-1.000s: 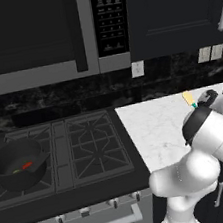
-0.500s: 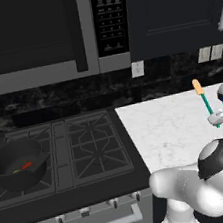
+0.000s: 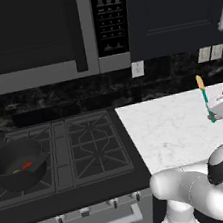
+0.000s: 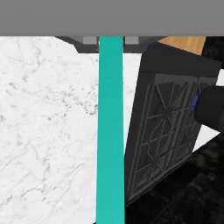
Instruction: Put the lime and bell pepper in the pot. Retrieve the spatula and lightly stir the vegetables in the pot.
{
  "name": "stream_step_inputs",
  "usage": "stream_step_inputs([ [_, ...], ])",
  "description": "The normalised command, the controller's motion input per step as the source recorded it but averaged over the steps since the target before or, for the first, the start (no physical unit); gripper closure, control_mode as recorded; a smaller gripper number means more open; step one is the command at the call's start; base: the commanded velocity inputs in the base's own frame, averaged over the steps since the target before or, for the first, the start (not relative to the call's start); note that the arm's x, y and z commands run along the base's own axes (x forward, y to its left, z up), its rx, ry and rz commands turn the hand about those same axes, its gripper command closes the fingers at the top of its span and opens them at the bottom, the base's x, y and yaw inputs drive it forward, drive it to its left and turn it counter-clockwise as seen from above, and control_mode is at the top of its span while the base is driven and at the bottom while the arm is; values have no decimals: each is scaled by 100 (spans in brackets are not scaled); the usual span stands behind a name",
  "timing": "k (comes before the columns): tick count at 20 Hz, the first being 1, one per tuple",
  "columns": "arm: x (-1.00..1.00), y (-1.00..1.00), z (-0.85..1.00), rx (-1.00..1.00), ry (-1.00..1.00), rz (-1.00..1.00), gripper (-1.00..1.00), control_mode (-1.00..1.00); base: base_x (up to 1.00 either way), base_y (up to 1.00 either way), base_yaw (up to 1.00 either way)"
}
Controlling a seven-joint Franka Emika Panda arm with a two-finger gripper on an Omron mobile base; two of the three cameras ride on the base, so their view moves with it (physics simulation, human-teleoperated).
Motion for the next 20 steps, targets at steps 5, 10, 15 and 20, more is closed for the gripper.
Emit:
stream_step_inputs([
  [5, 0, 61, 7, 18, 0, -35, 100, -100, 0, 0, 0],
  [10, -1, 44, 25, 23, 7, -41, 100, -100, 0, 0, 0],
  [15, -9, 24, 54, 41, 25, -32, 100, -100, 0, 0, 0],
  [20, -16, 8, 73, 52, 31, -23, 100, -100, 0, 0, 0],
])
